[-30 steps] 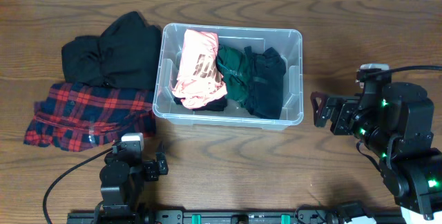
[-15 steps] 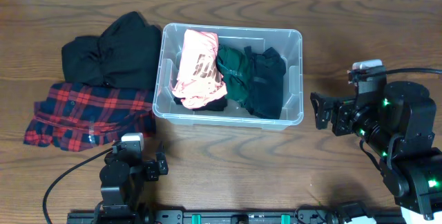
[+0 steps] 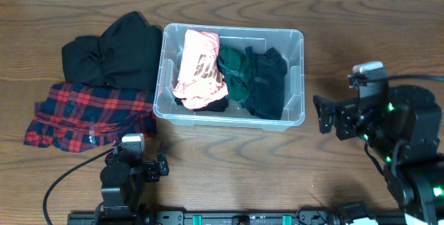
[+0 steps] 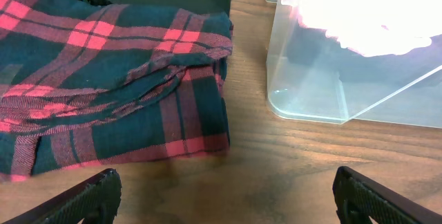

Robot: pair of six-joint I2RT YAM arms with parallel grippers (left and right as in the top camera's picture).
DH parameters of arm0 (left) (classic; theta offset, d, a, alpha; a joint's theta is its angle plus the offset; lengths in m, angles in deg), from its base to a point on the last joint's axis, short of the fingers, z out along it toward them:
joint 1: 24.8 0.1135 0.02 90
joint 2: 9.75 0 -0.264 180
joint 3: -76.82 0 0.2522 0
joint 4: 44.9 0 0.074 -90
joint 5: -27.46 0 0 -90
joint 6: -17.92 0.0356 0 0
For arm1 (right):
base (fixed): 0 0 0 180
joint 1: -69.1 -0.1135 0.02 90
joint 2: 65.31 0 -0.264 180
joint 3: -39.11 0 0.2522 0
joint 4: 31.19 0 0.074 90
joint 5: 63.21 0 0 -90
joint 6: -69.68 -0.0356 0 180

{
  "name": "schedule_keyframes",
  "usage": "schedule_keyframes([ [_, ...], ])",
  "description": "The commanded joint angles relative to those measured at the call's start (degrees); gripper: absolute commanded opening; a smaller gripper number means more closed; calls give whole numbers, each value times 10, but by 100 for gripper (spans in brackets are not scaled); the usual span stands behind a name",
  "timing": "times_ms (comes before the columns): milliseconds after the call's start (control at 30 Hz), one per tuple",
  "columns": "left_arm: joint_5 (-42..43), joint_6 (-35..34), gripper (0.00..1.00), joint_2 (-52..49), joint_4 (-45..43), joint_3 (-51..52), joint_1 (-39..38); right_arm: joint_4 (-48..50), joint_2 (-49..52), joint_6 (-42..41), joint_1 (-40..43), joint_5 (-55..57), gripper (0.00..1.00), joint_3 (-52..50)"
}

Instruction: Pack container

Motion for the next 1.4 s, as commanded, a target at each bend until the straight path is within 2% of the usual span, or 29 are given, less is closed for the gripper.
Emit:
schedule_keyframes([
  [0, 1, 6, 98, 3, 0, 5, -2, -2, -44, 10, 19, 3, 99, 2],
  [400, 1, 6, 98, 3, 0, 5, -2, -1, -193, 26, 108, 7, 99, -89],
  [900, 1, 6, 98, 3, 0, 5, -2, 65, -392, 25, 109, 7, 99, -348],
  [1200, 1, 6, 98, 3, 0, 5, -2, 65, -466, 25, 109, 7, 99, -422],
  [1367, 1, 6, 98, 3, 0, 5, -2, 65, -476, 25, 109, 7, 99, -457],
])
